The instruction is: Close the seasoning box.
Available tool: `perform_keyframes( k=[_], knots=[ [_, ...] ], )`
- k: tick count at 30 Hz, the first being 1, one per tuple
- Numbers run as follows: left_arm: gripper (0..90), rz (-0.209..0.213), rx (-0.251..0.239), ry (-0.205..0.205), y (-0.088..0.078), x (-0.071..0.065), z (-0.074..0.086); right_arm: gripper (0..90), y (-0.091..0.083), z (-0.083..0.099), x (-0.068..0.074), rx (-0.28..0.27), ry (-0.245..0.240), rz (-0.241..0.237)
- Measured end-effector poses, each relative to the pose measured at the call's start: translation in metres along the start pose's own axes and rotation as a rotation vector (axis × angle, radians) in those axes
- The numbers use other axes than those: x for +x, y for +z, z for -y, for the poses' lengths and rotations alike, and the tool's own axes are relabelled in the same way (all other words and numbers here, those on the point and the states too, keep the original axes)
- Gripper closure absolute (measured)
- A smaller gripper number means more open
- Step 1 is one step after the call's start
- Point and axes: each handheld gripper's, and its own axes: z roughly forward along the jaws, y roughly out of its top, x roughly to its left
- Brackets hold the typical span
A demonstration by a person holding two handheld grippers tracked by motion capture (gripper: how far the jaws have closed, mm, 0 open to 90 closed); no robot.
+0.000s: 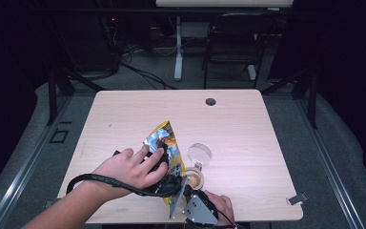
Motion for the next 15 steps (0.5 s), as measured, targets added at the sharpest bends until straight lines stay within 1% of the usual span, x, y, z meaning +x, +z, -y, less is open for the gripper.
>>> perform_keyframes(
  k=[5,6,8,15],
  knots=[
    [82.8,0.000,-0.001,-0.002,0.0001,-0.0002,0.0002,88.6,0.0000,-0.0001,0.0000,0.000,0.001,0.000],
    [82.8,-0.002,0.000,0.004,0.0001,0.0001,0.0002,88.5,0.0000,0.0000,0.0000,0.000,0.001,0.000],
    [82.8,0.002,-0.004,-0.008,0.0007,-0.0007,0.0008,88.6,-0.0003,-0.0001,0.0000,0.003,0.001,-0.002],
    [82.8,0.006,-0.002,-0.024,0.0015,-0.0028,0.0026,88.6,-0.0001,-0.0004,-0.0007,0.005,-0.006,0.001]
  ],
)
